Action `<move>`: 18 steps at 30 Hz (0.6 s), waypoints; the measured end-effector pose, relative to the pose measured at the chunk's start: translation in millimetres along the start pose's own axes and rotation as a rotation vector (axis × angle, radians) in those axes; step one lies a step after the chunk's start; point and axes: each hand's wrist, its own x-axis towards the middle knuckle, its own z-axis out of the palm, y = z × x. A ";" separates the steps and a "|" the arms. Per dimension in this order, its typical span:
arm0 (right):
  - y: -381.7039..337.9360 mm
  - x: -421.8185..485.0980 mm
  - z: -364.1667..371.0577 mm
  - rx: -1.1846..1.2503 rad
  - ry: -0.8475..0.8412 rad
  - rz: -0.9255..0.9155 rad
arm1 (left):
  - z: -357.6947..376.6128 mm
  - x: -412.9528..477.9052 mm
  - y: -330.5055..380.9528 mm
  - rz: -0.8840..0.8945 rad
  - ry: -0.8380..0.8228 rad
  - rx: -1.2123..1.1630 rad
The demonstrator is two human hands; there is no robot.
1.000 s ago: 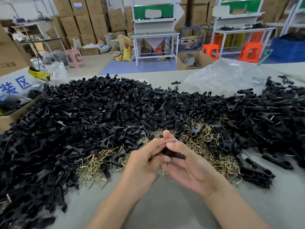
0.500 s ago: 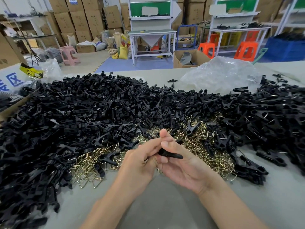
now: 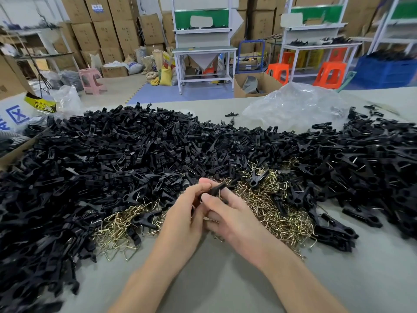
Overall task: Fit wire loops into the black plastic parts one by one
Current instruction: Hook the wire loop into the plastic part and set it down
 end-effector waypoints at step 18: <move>-171.9 -1.8 -68.9 0.529 0.441 -0.406 | -5.2 -5.8 4.4 -0.202 0.004 -0.213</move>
